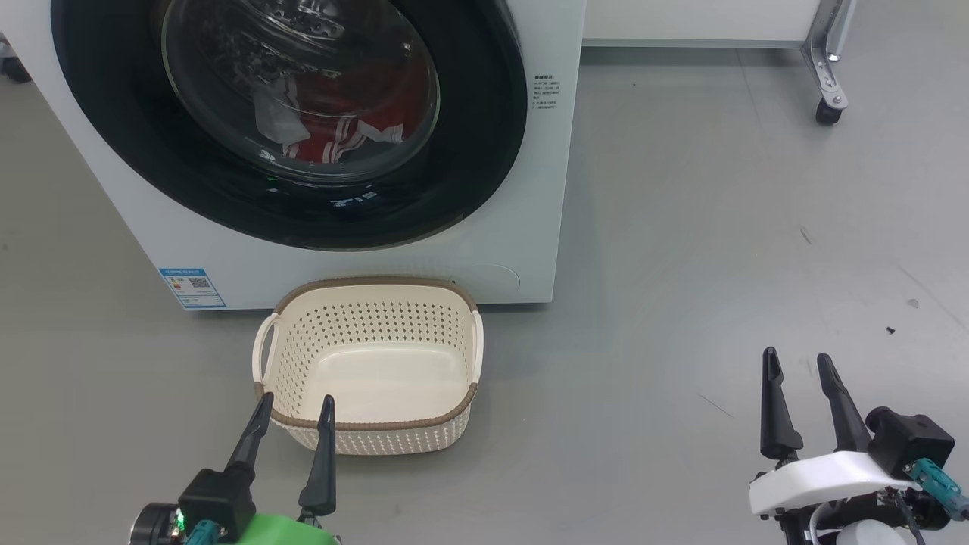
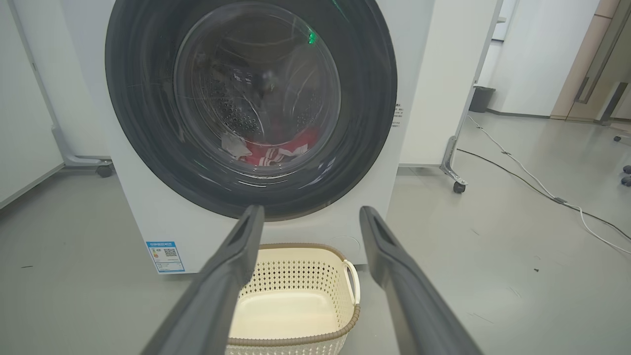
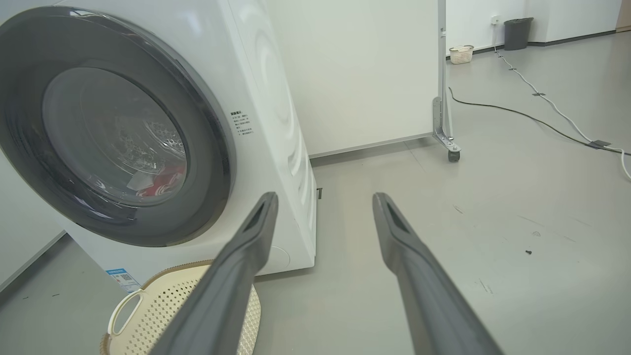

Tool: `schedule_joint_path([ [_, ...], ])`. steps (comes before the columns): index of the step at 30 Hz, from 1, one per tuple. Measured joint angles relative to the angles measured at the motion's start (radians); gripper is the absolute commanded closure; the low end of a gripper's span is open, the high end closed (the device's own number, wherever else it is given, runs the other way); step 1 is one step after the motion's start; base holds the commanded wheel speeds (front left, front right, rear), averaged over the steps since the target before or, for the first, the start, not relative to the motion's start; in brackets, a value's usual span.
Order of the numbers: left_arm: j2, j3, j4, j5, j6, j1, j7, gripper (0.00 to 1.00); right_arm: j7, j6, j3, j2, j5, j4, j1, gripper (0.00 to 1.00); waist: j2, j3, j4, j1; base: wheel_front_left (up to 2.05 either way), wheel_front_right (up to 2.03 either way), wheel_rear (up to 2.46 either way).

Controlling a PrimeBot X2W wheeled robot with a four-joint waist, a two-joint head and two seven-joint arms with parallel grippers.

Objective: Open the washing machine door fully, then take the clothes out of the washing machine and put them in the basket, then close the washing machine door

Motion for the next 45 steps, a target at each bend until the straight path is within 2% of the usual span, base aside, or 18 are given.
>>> schedule_joint_path([
  [10, 0.000, -0.008, 0.015, -0.010, 0.017, -0.002, 0.000, 0.00, 0.000, 0.000, 0.001, 0.004, -0.007, 0.019, -0.012, 0.00, 0.0000, 0.003, 0.000, 0.0000, 0.00, 0.00, 0.00],
  [45, 0.000, -0.026, 0.038, -0.018, 0.027, -0.018, 0.000, 0.00, 0.000, 0.000, -0.001, 0.008, -0.026, 0.049, -0.016, 0.00, 0.0000, -0.007, 0.004, 0.0000, 0.00, 0.00, 0.00],
])
